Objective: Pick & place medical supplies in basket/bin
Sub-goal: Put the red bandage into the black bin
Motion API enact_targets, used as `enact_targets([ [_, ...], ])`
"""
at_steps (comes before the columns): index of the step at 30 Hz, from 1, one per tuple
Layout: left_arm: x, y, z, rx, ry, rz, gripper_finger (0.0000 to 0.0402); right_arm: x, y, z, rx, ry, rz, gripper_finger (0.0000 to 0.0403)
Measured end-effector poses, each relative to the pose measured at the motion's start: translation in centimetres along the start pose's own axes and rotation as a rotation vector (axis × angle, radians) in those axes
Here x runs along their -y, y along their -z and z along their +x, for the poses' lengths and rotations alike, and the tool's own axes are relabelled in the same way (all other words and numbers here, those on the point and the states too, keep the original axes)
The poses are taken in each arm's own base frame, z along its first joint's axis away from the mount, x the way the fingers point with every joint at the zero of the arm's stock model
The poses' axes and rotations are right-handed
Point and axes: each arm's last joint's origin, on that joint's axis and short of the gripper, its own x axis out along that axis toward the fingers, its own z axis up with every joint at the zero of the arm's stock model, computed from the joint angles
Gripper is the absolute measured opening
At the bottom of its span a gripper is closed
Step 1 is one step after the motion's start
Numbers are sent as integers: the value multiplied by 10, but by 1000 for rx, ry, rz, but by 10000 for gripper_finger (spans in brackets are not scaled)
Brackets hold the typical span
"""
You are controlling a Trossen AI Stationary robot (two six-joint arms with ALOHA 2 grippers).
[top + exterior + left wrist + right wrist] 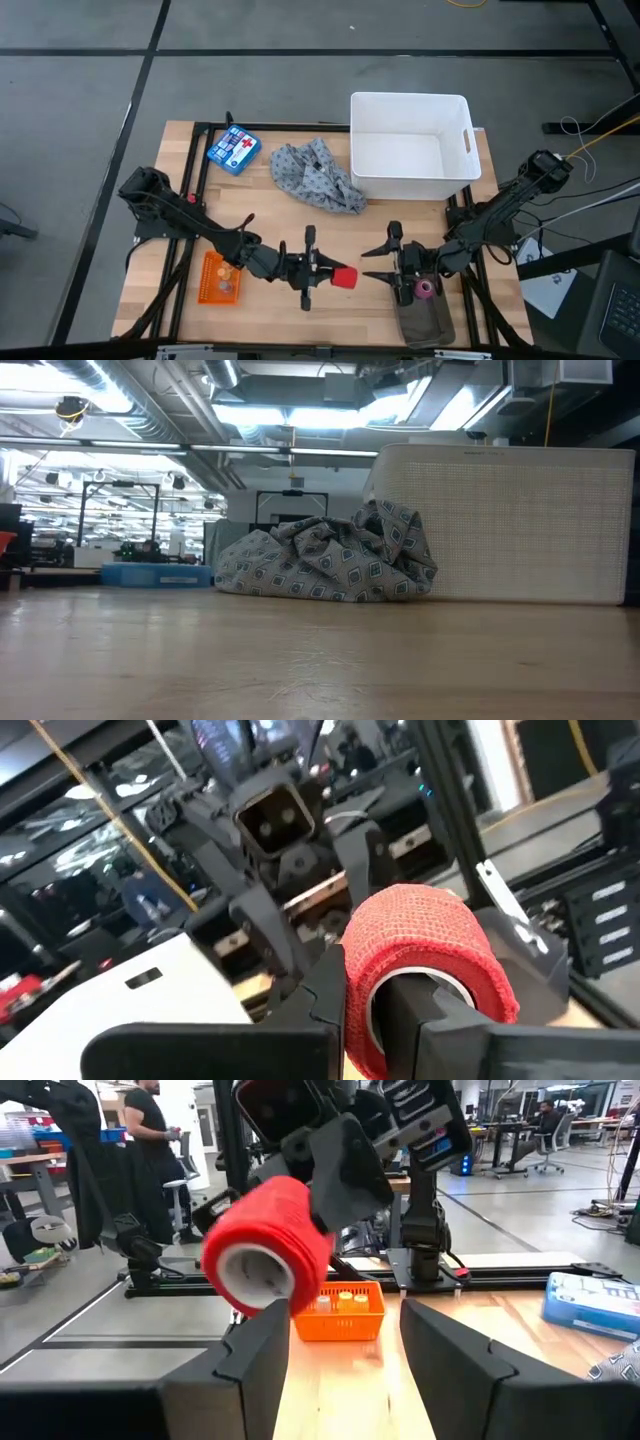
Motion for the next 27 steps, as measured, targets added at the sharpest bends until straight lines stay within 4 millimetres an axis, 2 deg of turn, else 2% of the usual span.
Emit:
enact_targets([
  [9, -13, 7, 10, 27, 17, -29, 24, 4, 7, 11, -8, -22, 1, 194],
  [15, -12, 15, 16, 16, 19, -30, 24, 4, 8, 12, -12, -41, 0, 195],
  [27, -4, 26, 15, -96, 52, 5, 24, 1, 9, 11, -23, -83, 8, 195],
])
